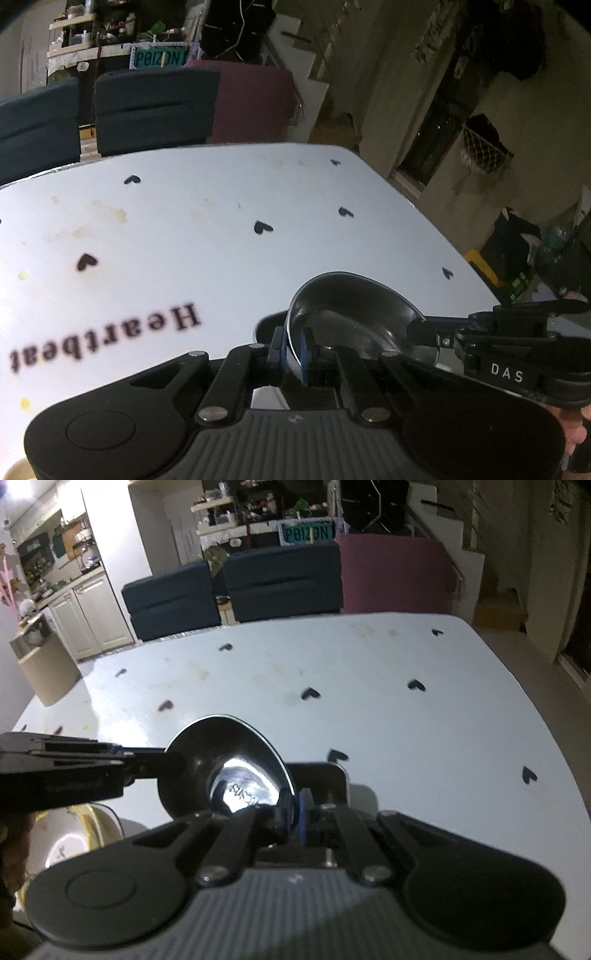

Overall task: Organize plates and bowls
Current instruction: 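Lower the steel bowl into the steel tray with both grippers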

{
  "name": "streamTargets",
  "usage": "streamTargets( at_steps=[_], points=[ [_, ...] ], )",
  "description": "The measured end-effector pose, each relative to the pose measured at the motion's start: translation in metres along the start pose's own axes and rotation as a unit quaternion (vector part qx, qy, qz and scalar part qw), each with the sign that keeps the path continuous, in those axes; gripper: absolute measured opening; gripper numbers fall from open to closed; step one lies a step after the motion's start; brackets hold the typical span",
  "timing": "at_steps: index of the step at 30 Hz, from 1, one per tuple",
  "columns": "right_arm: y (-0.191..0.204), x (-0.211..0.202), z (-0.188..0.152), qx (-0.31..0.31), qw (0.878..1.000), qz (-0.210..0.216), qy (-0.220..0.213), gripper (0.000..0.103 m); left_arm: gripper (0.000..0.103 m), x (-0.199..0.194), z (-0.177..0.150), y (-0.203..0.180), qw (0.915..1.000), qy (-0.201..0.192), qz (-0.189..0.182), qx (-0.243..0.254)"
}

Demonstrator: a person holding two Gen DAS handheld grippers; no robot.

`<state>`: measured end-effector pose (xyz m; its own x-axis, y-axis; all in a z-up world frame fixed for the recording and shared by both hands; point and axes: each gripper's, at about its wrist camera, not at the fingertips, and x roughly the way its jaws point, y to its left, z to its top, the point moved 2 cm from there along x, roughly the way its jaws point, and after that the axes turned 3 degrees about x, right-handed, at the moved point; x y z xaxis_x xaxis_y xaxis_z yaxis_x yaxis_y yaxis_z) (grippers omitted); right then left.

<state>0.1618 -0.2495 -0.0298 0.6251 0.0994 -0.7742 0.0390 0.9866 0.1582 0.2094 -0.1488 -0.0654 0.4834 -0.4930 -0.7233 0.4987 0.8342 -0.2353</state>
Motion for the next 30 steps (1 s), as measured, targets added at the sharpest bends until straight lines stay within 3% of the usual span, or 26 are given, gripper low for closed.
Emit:
streamTargets(
  at_steps=[30],
  points=[
    [-0.008,0.052,-0.013,-0.029,0.996,-0.035,0.083,0.006,0.007,0.042,-0.001,0.001,0.9989,0.046,0.01,-0.001]
  ],
)
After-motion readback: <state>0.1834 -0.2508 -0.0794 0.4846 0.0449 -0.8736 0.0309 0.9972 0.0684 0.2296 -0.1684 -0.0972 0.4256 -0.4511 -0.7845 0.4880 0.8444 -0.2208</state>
